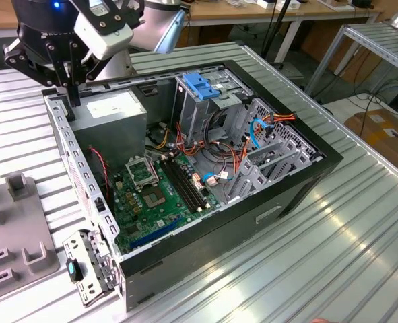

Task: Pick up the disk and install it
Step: 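Reach for the disk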

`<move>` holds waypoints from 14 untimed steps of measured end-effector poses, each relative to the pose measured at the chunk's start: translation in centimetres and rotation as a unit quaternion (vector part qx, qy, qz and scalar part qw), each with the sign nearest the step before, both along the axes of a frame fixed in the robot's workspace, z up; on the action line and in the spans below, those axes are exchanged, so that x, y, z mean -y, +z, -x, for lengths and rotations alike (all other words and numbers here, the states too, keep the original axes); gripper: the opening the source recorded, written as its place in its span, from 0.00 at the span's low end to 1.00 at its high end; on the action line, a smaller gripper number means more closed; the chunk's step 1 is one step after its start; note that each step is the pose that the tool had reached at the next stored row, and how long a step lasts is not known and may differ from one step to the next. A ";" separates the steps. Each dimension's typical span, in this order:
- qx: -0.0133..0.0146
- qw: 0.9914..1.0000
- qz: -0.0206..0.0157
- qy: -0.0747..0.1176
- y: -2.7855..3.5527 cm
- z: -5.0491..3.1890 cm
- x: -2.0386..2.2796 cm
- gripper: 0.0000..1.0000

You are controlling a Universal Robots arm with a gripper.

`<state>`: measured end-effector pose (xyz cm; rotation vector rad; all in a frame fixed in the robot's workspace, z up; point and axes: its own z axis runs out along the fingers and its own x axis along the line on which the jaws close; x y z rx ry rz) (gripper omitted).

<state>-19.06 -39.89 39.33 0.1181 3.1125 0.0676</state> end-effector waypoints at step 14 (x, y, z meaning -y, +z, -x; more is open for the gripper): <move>0.000 1.000 0.000 0.000 0.00 1.47 0.00 0.11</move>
